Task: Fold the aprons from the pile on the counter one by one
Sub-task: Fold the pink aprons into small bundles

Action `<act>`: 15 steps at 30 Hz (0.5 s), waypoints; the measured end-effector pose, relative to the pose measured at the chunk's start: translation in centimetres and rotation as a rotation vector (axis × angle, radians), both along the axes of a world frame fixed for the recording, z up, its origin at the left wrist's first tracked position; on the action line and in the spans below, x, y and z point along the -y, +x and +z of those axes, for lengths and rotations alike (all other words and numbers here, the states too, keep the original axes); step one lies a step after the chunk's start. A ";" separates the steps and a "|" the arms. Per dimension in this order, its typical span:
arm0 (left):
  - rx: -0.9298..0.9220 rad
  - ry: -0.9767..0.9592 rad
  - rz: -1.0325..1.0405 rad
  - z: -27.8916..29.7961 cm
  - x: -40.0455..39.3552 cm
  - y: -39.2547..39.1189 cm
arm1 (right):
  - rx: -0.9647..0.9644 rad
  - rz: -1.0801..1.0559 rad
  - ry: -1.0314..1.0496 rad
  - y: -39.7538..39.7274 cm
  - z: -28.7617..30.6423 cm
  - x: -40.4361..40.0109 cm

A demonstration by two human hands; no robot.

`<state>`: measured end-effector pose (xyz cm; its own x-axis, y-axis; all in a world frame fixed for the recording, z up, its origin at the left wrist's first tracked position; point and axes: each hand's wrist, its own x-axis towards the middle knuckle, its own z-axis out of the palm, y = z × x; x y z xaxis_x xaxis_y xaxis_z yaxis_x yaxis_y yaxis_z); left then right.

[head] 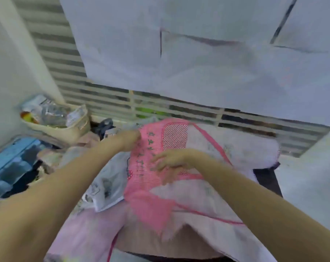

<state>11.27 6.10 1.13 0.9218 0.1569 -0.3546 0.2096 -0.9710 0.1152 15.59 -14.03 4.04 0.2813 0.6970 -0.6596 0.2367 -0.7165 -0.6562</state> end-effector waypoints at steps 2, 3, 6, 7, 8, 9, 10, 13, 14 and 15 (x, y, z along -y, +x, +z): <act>-0.045 0.073 -0.081 -2.5 0.6 -2.0 | 0.041 -0.112 0.017 1.2 -1.2 0.5; -0.048 0.085 -0.110 -3.7 0.9 -2.2 | 0.130 -0.179 0.010 2.1 -1.6 1.2; -0.101 0.220 -0.171 -6.1 0.8 -3.0 | 0.416 -0.286 -0.063 4.8 -3.4 2.8; -0.133 0.268 -0.135 -6.1 1.3 -3.0 | 0.476 -0.285 -0.115 5.5 -4.2 3.4; -0.137 0.322 -0.115 -6.2 1.8 -2.9 | 0.488 -0.298 -0.184 6.1 -5.4 4.2; -0.138 0.369 -0.102 -6.4 2.4 -2.7 | 0.477 -0.305 -0.250 6.4 -6.8 4.9; -0.114 0.429 -0.090 -6.4 3.1 -2.6 | 0.474 -0.279 -0.316 6.5 -8.2 5.6; -0.009 0.457 -0.076 -6.0 5.8 -1.5 | 0.586 -0.145 -0.389 7.6 -12.6 7.3; 0.005 0.417 -0.085 -6.1 6.7 -0.9 | 0.623 -0.144 -0.384 7.9 -13.2 7.5; -0.001 0.347 -0.101 -6.0 7.8 -0.1 | 0.643 -0.132 -0.383 8.5 -13.9 7.7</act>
<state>11.18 -1.74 -4.85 0.9384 0.1764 -0.2970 0.1109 -0.9681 -0.2247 24.13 -21.78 -9.89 0.7572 0.3866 -0.5265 0.3854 -0.9152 -0.1177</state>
